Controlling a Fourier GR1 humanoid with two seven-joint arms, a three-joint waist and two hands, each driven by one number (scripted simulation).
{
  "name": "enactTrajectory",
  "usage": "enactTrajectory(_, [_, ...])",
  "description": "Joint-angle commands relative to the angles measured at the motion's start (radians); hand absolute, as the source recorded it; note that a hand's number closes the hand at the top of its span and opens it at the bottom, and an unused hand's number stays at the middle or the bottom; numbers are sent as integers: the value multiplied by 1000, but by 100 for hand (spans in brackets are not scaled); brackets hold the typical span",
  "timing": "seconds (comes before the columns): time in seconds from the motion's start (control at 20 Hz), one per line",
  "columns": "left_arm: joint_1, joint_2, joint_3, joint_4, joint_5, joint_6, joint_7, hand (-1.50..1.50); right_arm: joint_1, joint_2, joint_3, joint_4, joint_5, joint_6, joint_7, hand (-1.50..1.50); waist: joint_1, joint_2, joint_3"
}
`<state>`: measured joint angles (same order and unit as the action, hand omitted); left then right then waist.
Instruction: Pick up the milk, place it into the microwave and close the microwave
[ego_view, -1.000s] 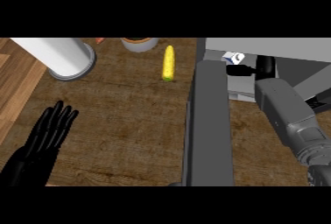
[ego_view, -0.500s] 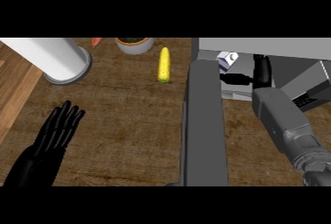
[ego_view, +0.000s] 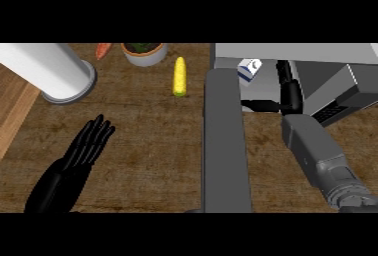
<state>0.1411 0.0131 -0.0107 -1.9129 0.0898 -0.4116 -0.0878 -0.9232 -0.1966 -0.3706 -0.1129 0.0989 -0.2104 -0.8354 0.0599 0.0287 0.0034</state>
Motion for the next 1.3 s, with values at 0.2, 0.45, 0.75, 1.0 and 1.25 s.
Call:
enactTrajectory(0.2, [-47,57,-46,87,-16,-94,-4,-150,102,81,-13,-29,-32,81,-87,-150,-37,-19,-2])
enactTrajectory(0.45, [-139,49,-87,256,-126,-97,-105,150,210,59,26,-87,-16,135,-146,-150,-61,-26,-3])
enactTrajectory(0.75, [-146,-11,-165,287,-213,-22,-78,150,366,76,84,-264,-24,213,-131,-150,-92,-40,-6])
enactTrajectory(1.0, [-175,1,-246,396,-324,-22,-131,150,523,111,135,-408,-17,209,-128,-150,-99,-41,-6])
enactTrajectory(1.25, [-262,-13,-290,536,-336,-34,-127,150,652,88,181,-661,-35,262,-32,-150,-110,-40,-7])
